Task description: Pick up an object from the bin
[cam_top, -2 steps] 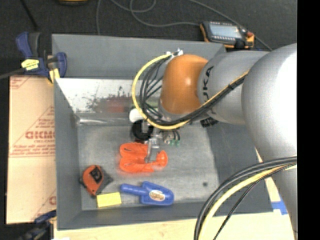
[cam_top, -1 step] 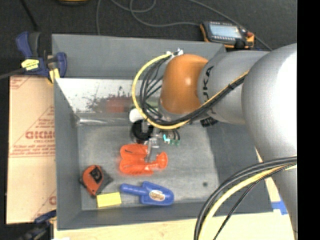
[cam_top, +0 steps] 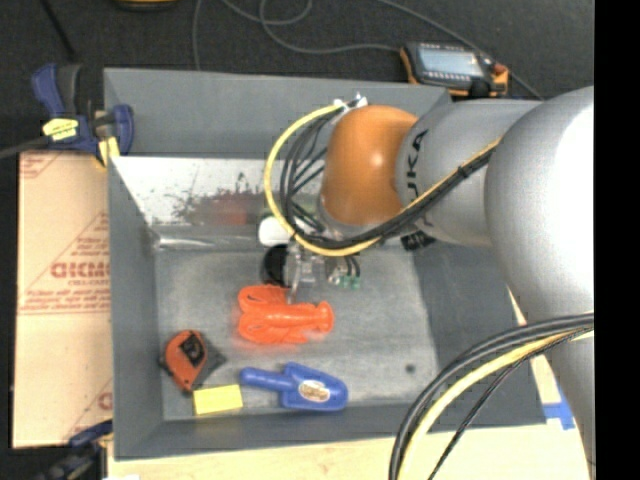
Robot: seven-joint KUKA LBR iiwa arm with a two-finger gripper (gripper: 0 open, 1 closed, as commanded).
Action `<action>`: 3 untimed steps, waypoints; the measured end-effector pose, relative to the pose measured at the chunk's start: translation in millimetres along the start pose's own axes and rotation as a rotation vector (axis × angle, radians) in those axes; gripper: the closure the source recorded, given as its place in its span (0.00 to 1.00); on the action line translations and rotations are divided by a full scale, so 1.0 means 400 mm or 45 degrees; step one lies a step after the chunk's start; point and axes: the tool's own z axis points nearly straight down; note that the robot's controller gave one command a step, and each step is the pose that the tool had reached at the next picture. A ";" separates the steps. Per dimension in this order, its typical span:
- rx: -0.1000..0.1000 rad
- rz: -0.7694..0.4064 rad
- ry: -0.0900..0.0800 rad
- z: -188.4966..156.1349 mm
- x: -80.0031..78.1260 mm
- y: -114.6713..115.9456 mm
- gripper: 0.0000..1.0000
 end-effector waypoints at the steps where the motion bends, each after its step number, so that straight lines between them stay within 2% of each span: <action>1: 0.000 0.000 0.000 0.000 0.000 0.000 1.00; 2: 0.001 -0.438 0.003 0.061 -0.011 -0.037 0.00; 3: 0.000 -0.434 -0.006 0.055 -0.016 -0.036 1.00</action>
Offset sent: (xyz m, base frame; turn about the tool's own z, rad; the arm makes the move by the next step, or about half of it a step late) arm -0.0001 -0.0145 -0.0292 -0.3454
